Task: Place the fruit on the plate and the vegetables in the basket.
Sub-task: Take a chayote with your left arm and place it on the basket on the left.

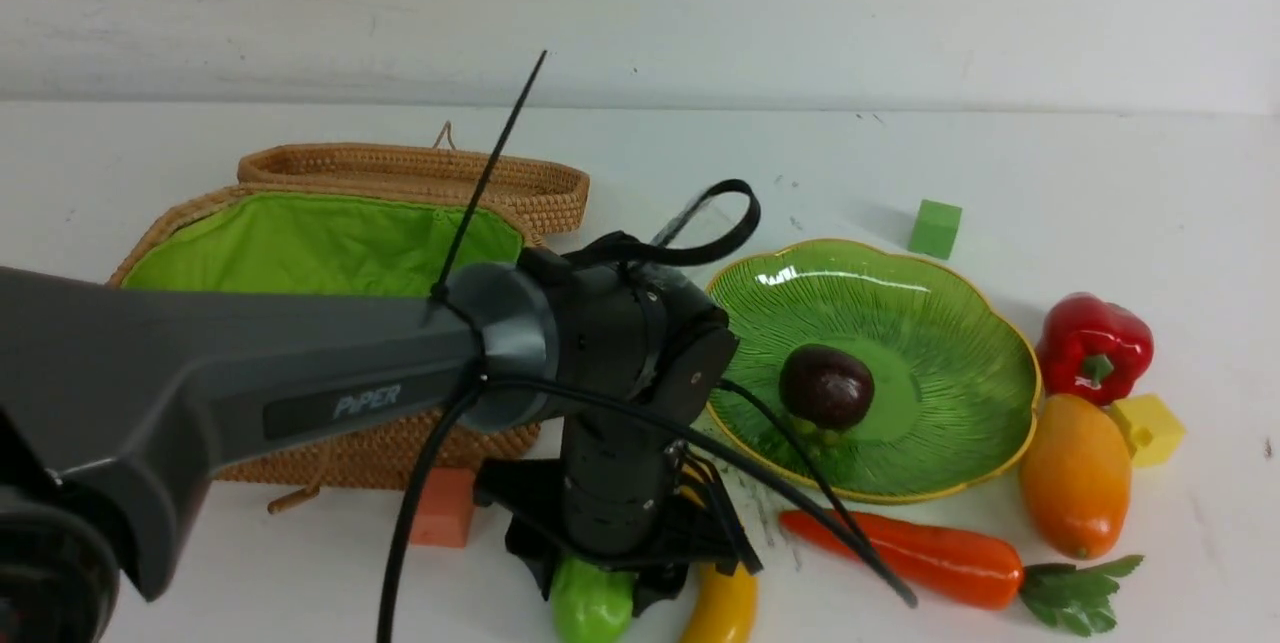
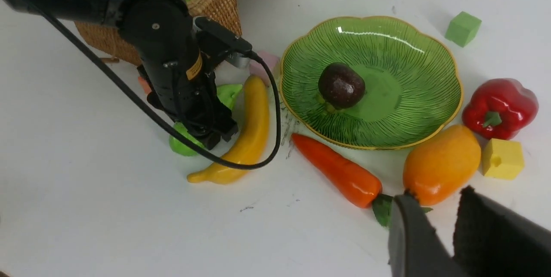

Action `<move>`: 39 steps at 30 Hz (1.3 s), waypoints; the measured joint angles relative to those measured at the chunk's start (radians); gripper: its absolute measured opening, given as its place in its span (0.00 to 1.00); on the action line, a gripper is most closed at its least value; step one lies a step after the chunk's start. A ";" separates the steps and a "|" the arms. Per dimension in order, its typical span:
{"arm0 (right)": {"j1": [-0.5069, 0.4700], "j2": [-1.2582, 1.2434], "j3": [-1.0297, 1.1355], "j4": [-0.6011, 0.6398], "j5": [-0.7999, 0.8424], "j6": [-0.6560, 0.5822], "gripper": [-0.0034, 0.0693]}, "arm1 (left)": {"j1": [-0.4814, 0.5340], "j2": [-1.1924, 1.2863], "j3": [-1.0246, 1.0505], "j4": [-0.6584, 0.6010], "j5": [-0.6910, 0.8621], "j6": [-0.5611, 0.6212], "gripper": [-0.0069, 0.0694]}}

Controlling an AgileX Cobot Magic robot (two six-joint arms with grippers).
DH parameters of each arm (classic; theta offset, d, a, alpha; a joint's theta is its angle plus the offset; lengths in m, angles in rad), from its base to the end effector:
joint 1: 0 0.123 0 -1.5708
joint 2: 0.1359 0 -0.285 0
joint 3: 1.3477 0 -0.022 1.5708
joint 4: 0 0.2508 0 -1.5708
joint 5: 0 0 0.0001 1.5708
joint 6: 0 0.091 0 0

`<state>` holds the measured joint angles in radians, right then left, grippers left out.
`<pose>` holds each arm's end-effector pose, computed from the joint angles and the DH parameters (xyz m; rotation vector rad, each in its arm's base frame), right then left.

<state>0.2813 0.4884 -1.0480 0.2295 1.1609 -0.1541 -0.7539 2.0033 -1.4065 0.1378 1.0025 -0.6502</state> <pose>0.0269 0.0276 0.4152 -0.4817 2.0254 0.3525 0.2906 -0.2584 0.1698 0.2632 3.0080 0.0793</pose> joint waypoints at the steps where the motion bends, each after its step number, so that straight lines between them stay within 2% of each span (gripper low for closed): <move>1: 0.000 0.000 0.000 0.005 0.000 0.000 0.28 | 0.000 -0.003 0.000 0.000 0.012 -0.001 0.69; 6: 0.000 0.000 0.000 0.022 0.000 0.000 0.28 | -0.007 -0.076 0.000 -0.001 0.064 -0.001 0.69; 10: 0.000 0.000 0.000 0.032 0.000 0.000 0.28 | -0.058 -0.199 0.000 0.019 0.125 0.030 0.69; 14: 0.000 0.000 0.000 0.057 -0.022 -0.004 0.28 | -0.132 -0.356 0.000 0.076 0.166 0.202 0.69; 18: 0.000 0.000 0.000 0.122 -0.106 -0.061 0.28 | -0.128 -0.470 0.000 0.167 0.172 0.464 0.69; 21: 0.000 0.000 0.000 0.203 -0.167 -0.130 0.29 | -0.074 -0.512 0.000 0.220 0.155 0.642 0.69; 25: 0.000 0.000 0.000 0.323 -0.217 -0.247 0.29 | 0.089 -0.522 0.000 0.234 0.098 0.879 0.69; 26: 0.000 0.000 0.000 0.355 -0.223 -0.283 0.29 | 0.148 -0.521 0.000 0.221 0.069 0.972 0.69; 27: 0.000 0.000 0.000 0.360 -0.224 -0.288 0.29 | 0.158 -0.521 0.000 0.218 0.064 0.988 0.69; 32: 0.000 0.000 0.000 0.446 -0.225 -0.375 0.30 | 0.380 -0.495 0.000 0.069 -0.040 1.390 0.69; 35: 0.000 0.000 0.000 0.452 -0.226 -0.382 0.30 | 0.464 -0.469 0.000 0.015 -0.072 1.487 0.69; 39: 0.000 0.000 0.000 0.453 -0.228 -0.387 0.30 | 0.525 -0.448 0.000 -0.007 -0.108 1.482 0.69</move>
<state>0.2813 0.4887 -1.0480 0.6829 0.9329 -0.5407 -0.2288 1.5552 -1.4065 0.1308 0.8949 0.8321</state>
